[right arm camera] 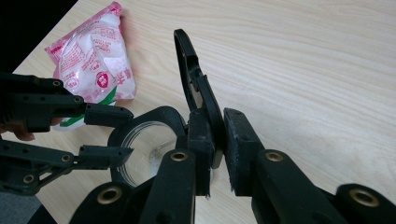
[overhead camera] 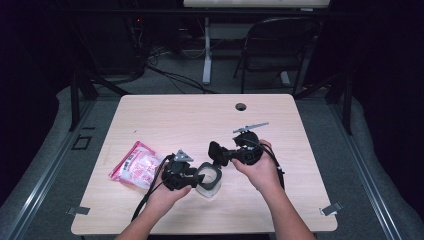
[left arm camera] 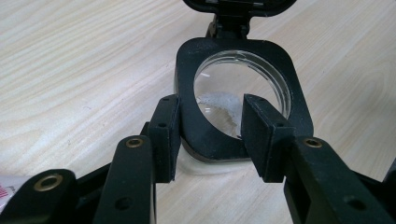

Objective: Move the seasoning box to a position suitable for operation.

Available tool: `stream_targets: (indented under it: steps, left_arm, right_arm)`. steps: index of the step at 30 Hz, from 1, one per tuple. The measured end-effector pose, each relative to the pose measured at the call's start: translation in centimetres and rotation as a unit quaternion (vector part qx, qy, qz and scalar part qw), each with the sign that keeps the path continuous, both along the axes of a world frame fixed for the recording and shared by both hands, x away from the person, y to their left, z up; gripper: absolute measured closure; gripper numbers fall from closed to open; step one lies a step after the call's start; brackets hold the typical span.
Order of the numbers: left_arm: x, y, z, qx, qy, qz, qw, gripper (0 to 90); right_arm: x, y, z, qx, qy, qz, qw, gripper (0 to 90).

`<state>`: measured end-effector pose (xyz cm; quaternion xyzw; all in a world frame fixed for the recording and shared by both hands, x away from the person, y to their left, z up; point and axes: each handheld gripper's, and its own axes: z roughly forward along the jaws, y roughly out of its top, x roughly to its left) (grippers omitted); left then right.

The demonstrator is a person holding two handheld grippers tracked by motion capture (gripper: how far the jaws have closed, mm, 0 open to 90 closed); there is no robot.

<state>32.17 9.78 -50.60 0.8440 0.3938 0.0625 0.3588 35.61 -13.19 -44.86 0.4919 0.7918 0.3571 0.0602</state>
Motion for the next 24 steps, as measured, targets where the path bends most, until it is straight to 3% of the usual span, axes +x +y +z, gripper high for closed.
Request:
stream_targets:
  steps: [9, 11, 18, 19, 24]
  left_arm:
    - [-0.2, 0.4, -0.1, -0.015, 0.009, 0.003, 0.9998, 57.8]
    - [-0.2, 0.5, 0.1, -0.017, 0.011, -0.002, 0.9998, 57.7]
    - [-0.5, 1.5, 0.9, -0.027, -0.008, -0.001, 0.9996, 55.4]
    - [-0.8, 2.1, 1.2, -0.027, -0.017, 0.000, 0.9995, 55.0]
    - [-1.3, 3.8, 1.4, -0.019, -0.038, 0.010, 0.9990, 53.2]
  right_arm:
    - [0.9, 0.6, -0.3, -0.002, 0.022, 0.011, 0.9997, 77.6]
    - [1.1, 1.1, -0.6, -0.011, 0.029, 0.016, 0.9994, 71.8]
    - [0.3, 1.0, -0.3, -0.003, 0.021, 0.018, 0.9996, 59.5]
    - [-0.2, 0.6, -0.2, 0.001, 0.012, 0.013, 0.9998, 57.4]
    - [-1.3, -0.4, -0.5, 0.016, 0.005, 0.003, 0.9999, 58.5]
